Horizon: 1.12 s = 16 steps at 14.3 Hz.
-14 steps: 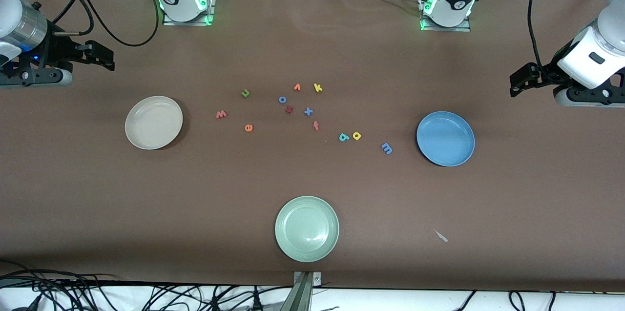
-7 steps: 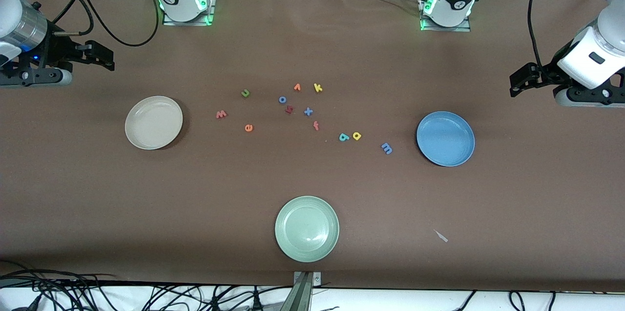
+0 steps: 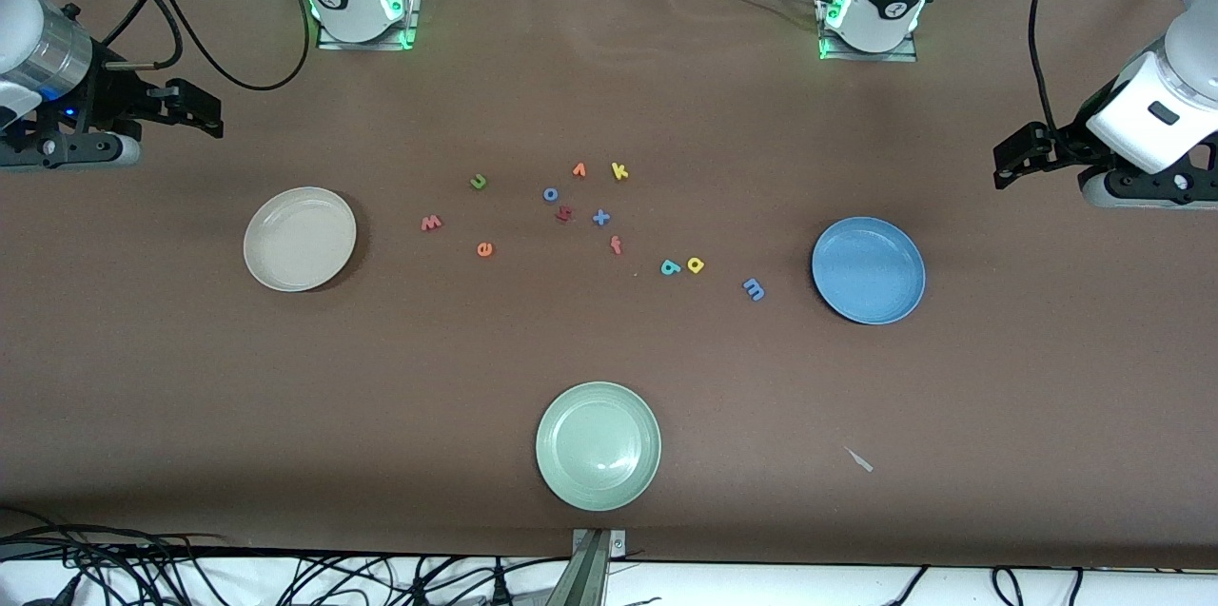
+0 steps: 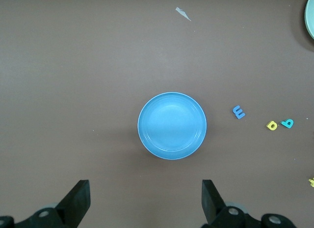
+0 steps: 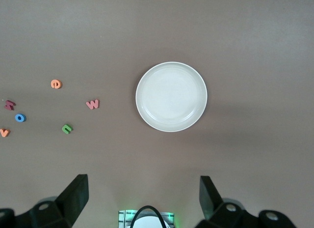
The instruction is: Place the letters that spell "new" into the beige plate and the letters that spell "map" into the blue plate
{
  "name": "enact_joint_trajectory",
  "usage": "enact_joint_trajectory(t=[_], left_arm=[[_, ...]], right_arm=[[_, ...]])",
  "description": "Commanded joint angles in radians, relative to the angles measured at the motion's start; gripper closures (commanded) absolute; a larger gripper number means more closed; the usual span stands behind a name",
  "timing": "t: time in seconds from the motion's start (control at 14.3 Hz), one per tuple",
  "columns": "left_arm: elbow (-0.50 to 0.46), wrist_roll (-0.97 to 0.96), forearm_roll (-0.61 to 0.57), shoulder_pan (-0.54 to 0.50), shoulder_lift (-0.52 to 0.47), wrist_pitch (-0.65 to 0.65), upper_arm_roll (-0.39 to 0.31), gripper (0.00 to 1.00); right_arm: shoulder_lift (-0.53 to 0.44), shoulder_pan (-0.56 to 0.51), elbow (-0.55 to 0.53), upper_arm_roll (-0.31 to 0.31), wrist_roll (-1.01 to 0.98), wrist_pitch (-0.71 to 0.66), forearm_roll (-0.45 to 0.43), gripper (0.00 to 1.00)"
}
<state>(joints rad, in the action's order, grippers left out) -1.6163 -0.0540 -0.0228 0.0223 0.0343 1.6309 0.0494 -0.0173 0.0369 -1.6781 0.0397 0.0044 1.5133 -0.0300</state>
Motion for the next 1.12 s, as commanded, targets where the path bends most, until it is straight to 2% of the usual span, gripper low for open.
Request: enact_joint_trajectory(t=[0.0,1.05], left_arm=[[0.032,0.006,0.011,-0.008,0.010,-0.025,0.003,0.00],[0.049,-0.017,0.006,-0.004,0.013,-0.040,0.009,0.00]], right_arm=[[0.002,-0.011,0.012,0.006,0.013,-0.010,0.018,0.00],[0.002,-0.011,0.012,0.005,0.013,-0.010,0.018,0.00]])
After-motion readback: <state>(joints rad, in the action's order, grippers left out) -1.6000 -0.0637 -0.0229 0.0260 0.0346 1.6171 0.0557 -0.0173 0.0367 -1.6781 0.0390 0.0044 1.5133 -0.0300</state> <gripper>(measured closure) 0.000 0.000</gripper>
